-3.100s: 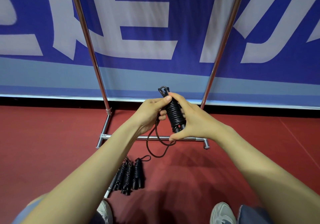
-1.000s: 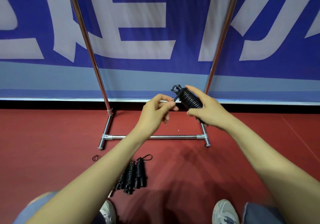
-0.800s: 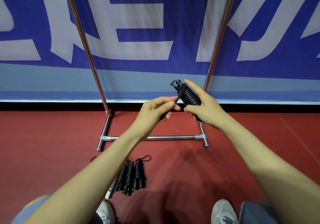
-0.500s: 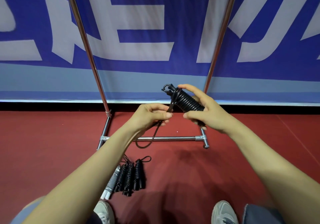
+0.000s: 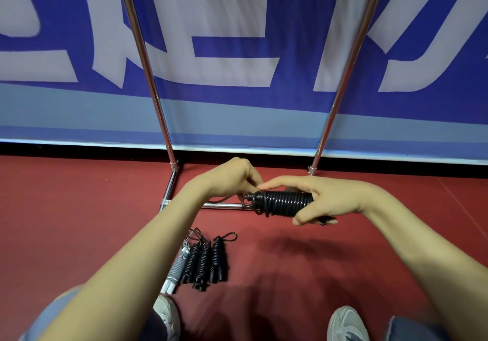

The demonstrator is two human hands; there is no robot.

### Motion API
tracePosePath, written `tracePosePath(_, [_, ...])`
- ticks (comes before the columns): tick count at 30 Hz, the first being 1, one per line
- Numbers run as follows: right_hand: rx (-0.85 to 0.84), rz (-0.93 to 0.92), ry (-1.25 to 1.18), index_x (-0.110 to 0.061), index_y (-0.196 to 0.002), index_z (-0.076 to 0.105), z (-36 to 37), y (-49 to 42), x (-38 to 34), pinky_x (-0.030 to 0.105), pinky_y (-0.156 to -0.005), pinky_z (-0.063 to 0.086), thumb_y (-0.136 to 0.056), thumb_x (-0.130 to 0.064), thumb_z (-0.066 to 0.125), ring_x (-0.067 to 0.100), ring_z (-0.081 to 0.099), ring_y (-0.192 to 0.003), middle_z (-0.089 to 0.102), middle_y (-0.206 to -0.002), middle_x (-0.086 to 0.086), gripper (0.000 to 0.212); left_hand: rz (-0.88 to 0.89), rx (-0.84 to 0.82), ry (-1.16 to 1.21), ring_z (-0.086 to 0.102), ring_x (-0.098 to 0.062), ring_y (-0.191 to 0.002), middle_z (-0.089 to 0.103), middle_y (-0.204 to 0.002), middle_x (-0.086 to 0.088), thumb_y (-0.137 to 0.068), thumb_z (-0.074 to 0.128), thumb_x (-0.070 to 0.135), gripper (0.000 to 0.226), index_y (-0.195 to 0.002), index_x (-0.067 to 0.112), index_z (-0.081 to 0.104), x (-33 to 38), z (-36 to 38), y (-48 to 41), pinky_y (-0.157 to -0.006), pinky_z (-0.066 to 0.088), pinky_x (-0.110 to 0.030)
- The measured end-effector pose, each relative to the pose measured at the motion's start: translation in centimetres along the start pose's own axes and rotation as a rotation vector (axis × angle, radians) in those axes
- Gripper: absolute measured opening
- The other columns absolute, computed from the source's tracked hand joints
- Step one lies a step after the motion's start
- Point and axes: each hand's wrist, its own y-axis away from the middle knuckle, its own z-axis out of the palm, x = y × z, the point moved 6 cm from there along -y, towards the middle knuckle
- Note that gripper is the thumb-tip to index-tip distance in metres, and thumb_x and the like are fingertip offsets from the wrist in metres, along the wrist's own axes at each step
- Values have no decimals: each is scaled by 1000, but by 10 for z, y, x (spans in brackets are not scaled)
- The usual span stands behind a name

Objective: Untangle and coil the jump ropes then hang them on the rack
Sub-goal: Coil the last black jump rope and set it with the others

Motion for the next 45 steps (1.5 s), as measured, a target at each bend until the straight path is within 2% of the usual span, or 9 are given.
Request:
tracePosePath(4, [48,-5,-4,-53,-134,41,0,-4,5,25,-38,40,-83,6,63,15,47,-52,54,-109,29,80,17,43,0,45,-1,-51,58,-57,7,-81,65,-4,25,-71,17,73,-7,-5,-4,-56,40,-14])
tracePosePath(10, [355,-112,-300,-49,-135,44,-35,8,8,20,-35,34,-81,13,62,18,45,-50,59,-75,1,84,23,107,507,34,-8,-52,64,-72,-2,-90,63,6,19,-88,21,74,-7,-7,-2,-53,30,-19])
tracePosePath(16, [580,-119,-430,-48,-133,46,-51,4,15,19,-36,30,-80,9,62,16,45,-48,54,-79,11,79,124,335,17,46,4,-51,69,-74,3,-99,50,15,45,-137,38,48,19,2,-4,-57,34,-14])
tracePosePath(20, [629,-1,-220,-52,-140,36,-55,1,21,26,-38,38,-80,6,64,18,49,-51,56,-69,5,87,84,321,-136,58,-9,-68,65,-73,4,-100,44,24,41,-137,43,46,21,2,-3,-68,45,-31])
tracePosePath(22, [615,56,-57,-59,-141,27,-50,-4,23,31,-43,46,-79,2,65,19,52,-51,57,-62,1,95,77,283,-190,62,-24,-93,69,-95,-1,-100,41,30,37,-135,41,47,21,6,-2,-81,49,-37])
tracePosePath(26, [610,55,68,-61,-140,25,-44,-12,19,33,-48,52,-78,0,62,16,53,-48,58,-55,-13,95,141,208,-210,54,-20,-122,59,-134,7,-98,39,34,37,-134,34,50,24,11,-1,-97,45,-44])
tracePosePath(32, [749,13,4,-62,-128,38,-60,2,17,29,-43,46,-79,-3,66,26,53,-53,62,-84,27,81,144,268,-132,57,-9,-110,66,-121,5,-102,45,20,35,-134,28,55,24,-4,2,-94,42,-27])
tracePosePath(39, [773,95,112,-47,-128,36,-64,2,24,31,-42,48,-78,-3,63,22,53,-44,62,-82,18,73,94,479,13,61,-9,-105,69,-110,14,-92,43,46,37,-124,37,61,17,-9,4,-96,46,-42])
tracePosePath(45, [704,138,233,-34,-113,33,-47,-13,27,41,-46,52,-76,-8,63,25,56,-48,60,-80,9,54,169,494,88,61,-4,-107,70,-111,14,-98,47,35,28,-116,30,67,31,-3,-2,-98,45,-37])
